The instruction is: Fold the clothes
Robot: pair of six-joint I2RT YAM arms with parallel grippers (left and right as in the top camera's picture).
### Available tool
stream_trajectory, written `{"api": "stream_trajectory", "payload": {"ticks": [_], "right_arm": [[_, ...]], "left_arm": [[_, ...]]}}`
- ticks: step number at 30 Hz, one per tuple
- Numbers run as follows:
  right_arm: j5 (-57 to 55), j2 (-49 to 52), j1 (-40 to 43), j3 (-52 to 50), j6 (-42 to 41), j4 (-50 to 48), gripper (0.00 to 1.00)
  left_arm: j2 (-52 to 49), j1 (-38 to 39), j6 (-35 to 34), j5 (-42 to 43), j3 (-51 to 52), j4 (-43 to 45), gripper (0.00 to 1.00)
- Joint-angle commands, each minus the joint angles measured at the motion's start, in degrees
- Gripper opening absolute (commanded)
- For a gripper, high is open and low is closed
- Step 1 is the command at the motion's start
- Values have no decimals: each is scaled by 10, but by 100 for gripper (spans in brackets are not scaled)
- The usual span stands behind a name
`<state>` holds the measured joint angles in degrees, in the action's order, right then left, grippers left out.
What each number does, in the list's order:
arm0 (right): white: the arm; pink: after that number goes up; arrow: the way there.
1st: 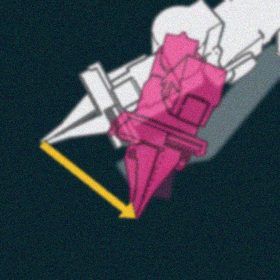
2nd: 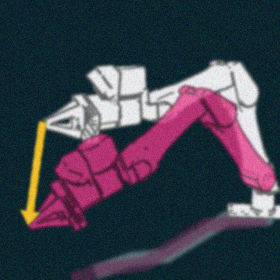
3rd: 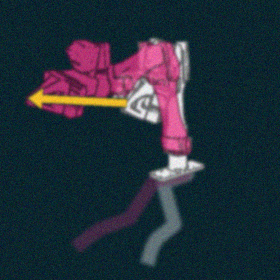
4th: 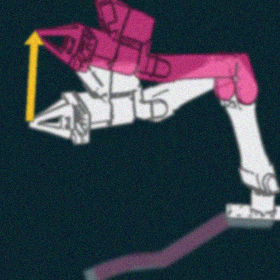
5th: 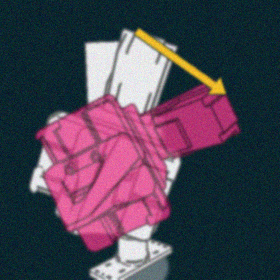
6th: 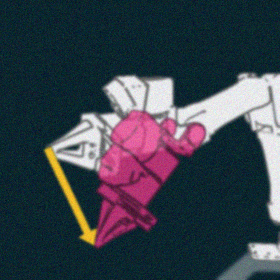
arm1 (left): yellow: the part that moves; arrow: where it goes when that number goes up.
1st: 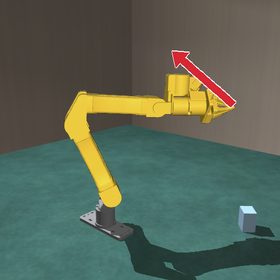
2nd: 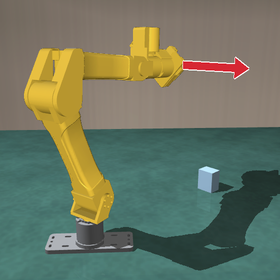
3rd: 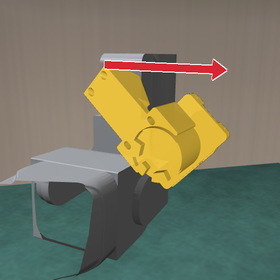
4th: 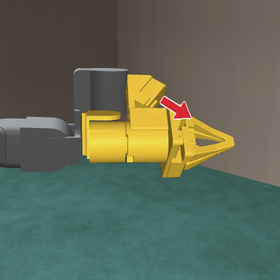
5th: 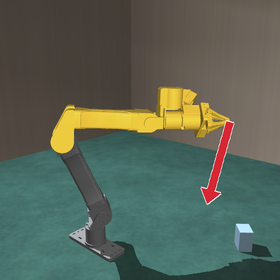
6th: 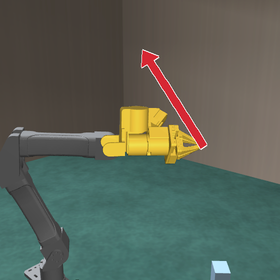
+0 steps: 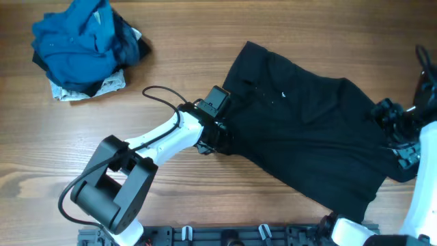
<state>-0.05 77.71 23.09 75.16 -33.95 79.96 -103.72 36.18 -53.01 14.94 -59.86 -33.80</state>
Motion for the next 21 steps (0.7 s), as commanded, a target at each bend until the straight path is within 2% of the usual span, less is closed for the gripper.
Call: {"api": "stream_trajectory", "payload": {"ticks": [1,7,12,17,21], "right_arm": [[37,2,2,-81,9,-66,86],[49,19,2,-158,-56,-94,87],[-32,19,2,-160,-158,-5,90],[-35,19,2,-188,-153,15,92],[46,19,2,-242,-88,-16,91]], "left_arm": [[-5,-18,3,7,-4,-9,4],[-5,-64,3,7,-4,-16,4],[-5,-96,19,6,-4,-17,4],[-5,-101,19,5,-4,-13,4],[-5,-101,19,5,-4,-7,4]]}}
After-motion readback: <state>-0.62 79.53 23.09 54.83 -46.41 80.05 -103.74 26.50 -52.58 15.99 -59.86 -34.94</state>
